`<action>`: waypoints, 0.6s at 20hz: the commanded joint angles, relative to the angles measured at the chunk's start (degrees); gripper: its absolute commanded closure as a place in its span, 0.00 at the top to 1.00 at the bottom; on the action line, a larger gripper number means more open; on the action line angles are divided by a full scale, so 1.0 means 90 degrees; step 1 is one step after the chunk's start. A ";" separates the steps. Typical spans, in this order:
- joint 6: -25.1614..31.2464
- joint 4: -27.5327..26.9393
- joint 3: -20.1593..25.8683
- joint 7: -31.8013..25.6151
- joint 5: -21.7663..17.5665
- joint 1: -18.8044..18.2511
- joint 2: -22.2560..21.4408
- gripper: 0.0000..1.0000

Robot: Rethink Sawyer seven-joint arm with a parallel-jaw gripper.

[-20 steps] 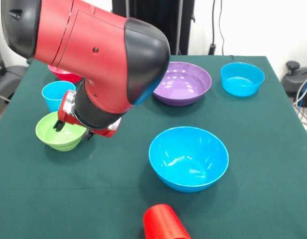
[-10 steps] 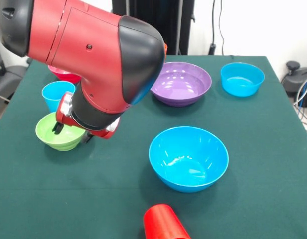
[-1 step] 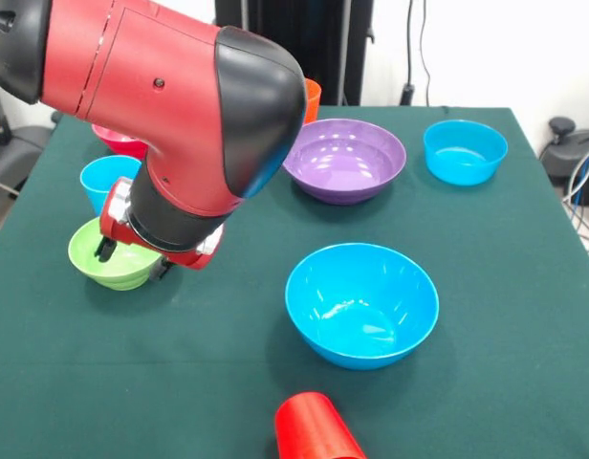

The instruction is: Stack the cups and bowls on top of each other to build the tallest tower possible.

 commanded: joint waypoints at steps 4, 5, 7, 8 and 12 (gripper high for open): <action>-0.0469 0.0706 -0.0051 0.1280 0.0380 0.0280 0.0379 1.00; -0.0490 0.0765 -0.0091 0.1286 0.0402 0.0299 0.0370 1.00; -0.0600 0.0864 -0.0161 0.1321 0.0441 0.0330 0.0370 1.00; -0.0642 0.0901 -0.0210 0.1365 0.0465 0.0356 0.0373 1.00; -0.0740 0.0886 -0.0353 0.1494 0.0541 0.0445 0.0450 1.00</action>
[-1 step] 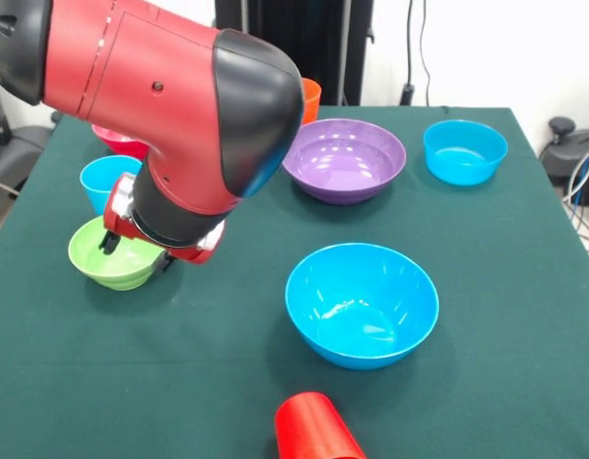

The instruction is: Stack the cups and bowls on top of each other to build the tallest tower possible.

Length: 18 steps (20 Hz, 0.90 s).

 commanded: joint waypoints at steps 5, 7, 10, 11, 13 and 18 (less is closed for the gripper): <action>-0.0757 0.0807 -0.0048 0.1673 0.0326 0.0396 0.0430 1.00; -0.0808 0.0801 -0.0087 0.1790 0.0397 0.0432 0.0474 1.00; -0.0903 0.0784 -0.0129 0.1759 0.0467 0.0468 0.0531 1.00; -0.0957 0.0808 -0.0142 0.1796 0.0484 0.0488 0.0557 1.00; -0.1037 0.0753 -0.0154 0.1826 0.0499 0.0498 0.0636 1.00; -0.0978 0.0473 -0.0152 0.1270 0.0436 0.0451 0.0846 1.00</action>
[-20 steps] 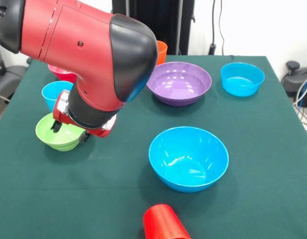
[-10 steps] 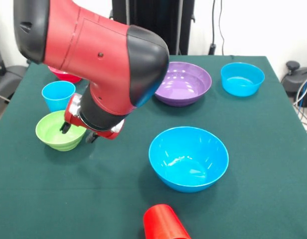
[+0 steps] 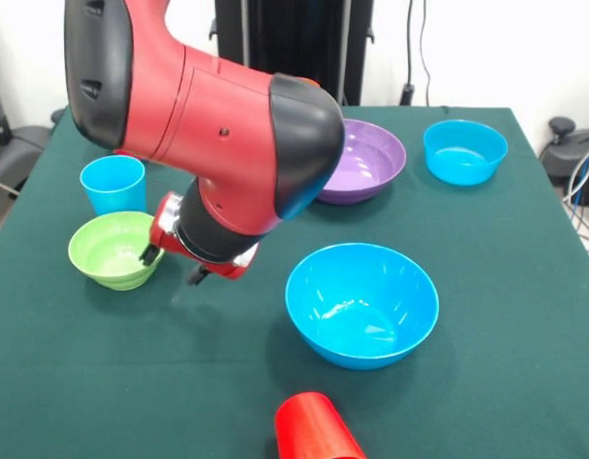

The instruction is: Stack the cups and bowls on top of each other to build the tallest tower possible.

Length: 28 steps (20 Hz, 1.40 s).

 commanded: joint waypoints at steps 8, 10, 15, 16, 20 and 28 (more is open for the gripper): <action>-0.0601 -0.0009 0.0219 -0.0242 -0.0135 -0.0135 0.0673 1.00; -0.0567 -0.0136 0.0222 -0.0398 -0.0155 -0.0219 0.0722 1.00; -0.0439 -0.0317 0.0190 -0.0877 -0.0249 -0.0312 0.0726 1.00; -0.0404 -0.0352 0.0191 -0.0935 -0.0248 -0.0319 0.0716 1.00; -0.0245 -0.0650 0.0198 -0.1118 -0.0248 -0.0334 0.0811 1.00; -0.0057 -0.0768 0.0126 -0.1256 -0.0215 -0.0238 0.0843 1.00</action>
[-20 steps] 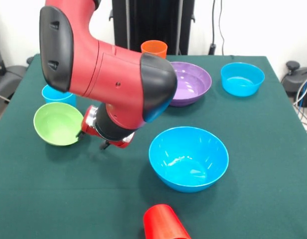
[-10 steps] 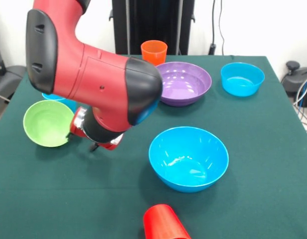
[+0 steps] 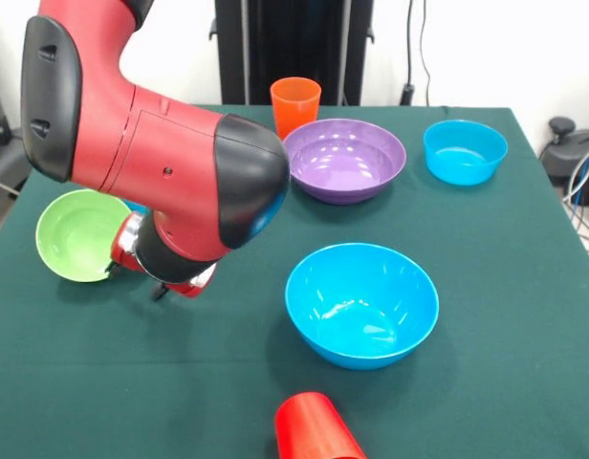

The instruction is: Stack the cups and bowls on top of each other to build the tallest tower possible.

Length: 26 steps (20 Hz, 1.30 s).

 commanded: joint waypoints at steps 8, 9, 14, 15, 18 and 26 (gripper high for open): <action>0.0377 0.0333 0.0108 -0.1575 -0.0145 0.0182 -0.0179 1.00; 0.0399 0.0364 0.0091 -0.1571 -0.0122 0.0193 -0.0223 1.00; 0.0411 0.0429 0.0068 -0.1654 -0.0095 0.0216 -0.0253 1.00; 0.0445 0.0394 0.0068 -0.1682 -0.0101 0.0218 -0.0236 1.00; 0.0518 0.0510 0.0040 -0.1761 -0.0073 0.0242 -0.0353 1.00; 0.0604 0.0788 -0.0047 -0.1878 -0.0039 0.0297 -0.0655 1.00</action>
